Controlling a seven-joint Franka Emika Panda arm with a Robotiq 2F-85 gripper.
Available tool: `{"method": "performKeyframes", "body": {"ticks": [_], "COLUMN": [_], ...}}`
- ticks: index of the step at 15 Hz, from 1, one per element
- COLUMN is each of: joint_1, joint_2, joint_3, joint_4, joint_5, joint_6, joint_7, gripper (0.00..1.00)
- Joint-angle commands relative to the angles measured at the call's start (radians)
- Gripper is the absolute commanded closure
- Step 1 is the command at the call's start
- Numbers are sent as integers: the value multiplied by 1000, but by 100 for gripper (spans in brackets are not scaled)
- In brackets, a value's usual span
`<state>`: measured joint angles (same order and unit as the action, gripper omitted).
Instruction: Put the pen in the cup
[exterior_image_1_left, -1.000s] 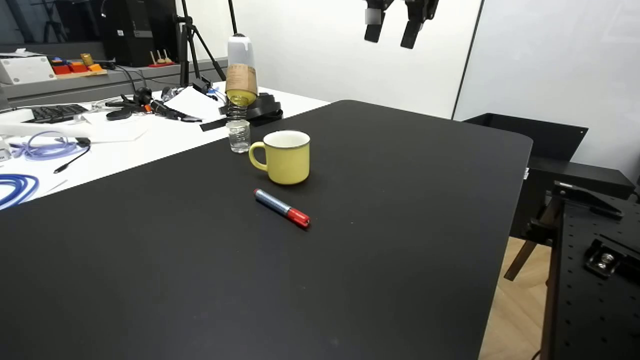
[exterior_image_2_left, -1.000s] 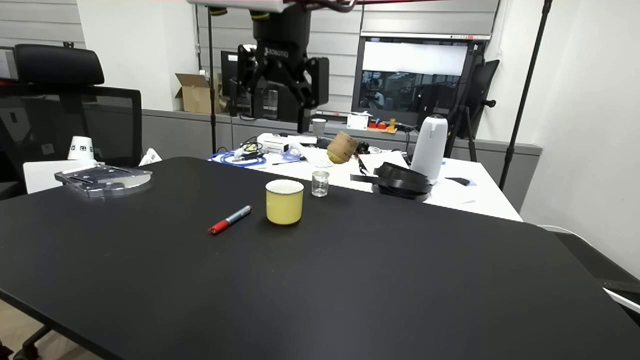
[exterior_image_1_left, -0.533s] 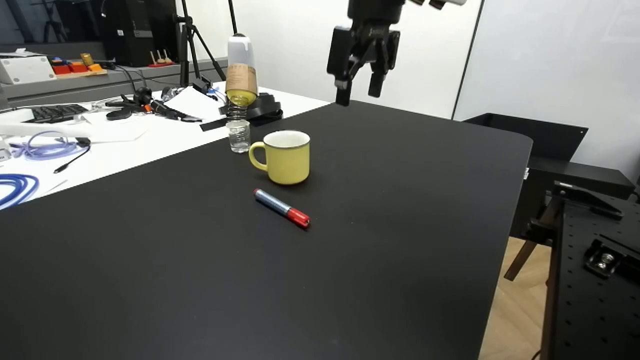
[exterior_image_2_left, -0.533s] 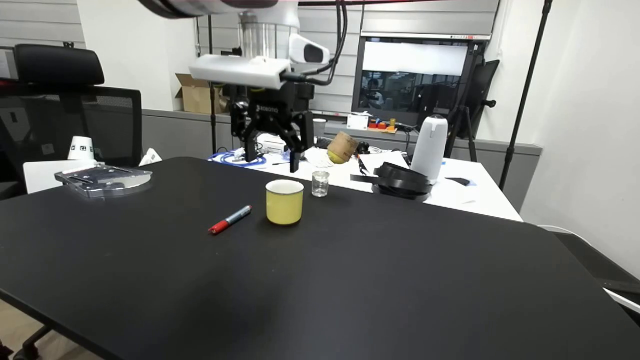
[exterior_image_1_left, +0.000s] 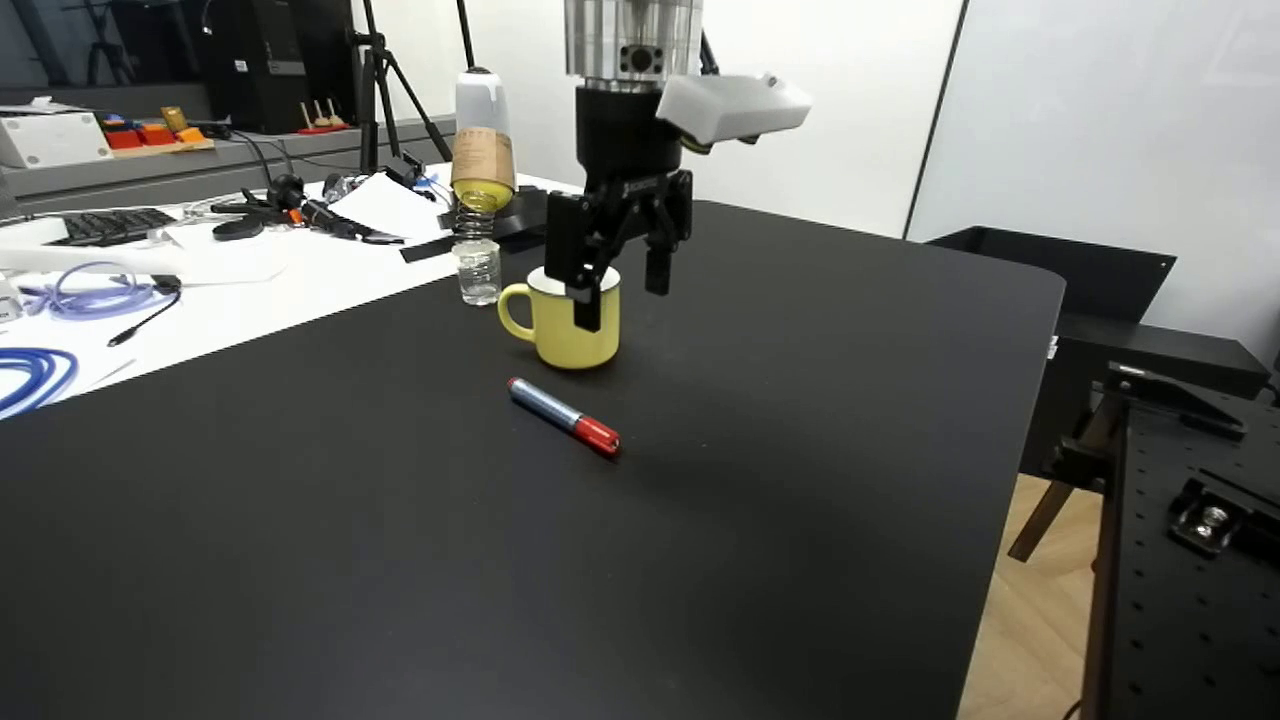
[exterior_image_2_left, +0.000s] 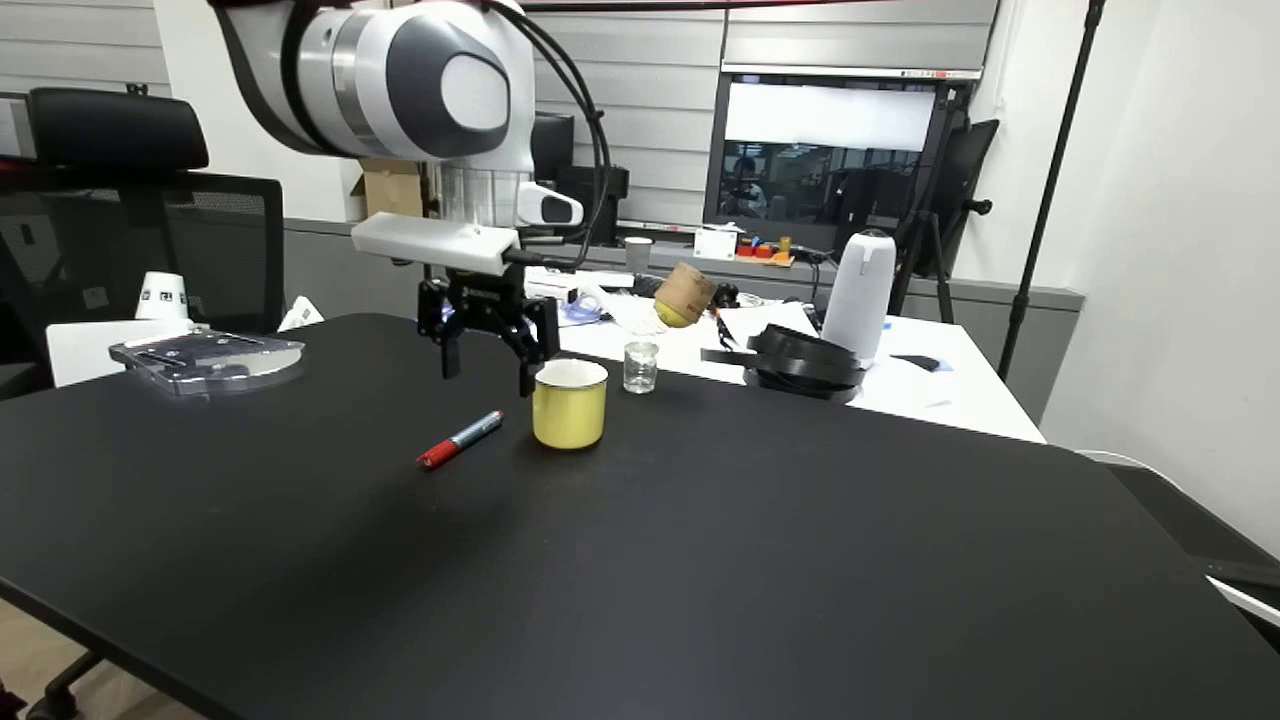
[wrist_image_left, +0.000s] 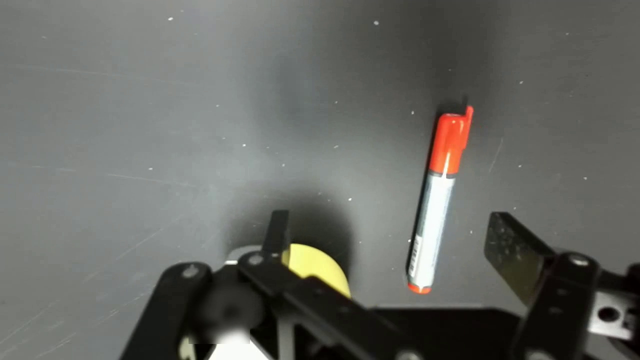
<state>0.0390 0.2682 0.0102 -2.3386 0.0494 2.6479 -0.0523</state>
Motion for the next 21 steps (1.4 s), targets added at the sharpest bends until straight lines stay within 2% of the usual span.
{"method": "performKeyframes", "body": {"ticks": [1,7,10,17,21], "joint_1": [47,165,199,178,116], "joint_2": [85,141,161,181,176], "joint_3": [-10,-88,-101,-53,13], "joint_4": [70,97,108,117,107], "joint_5": [-52,-170,-167,-51,74], "joint_6": [3,15,-1,0,10], "joint_7": [138,399,492,487,400], "gripper": [0,0,0,0,0]}}
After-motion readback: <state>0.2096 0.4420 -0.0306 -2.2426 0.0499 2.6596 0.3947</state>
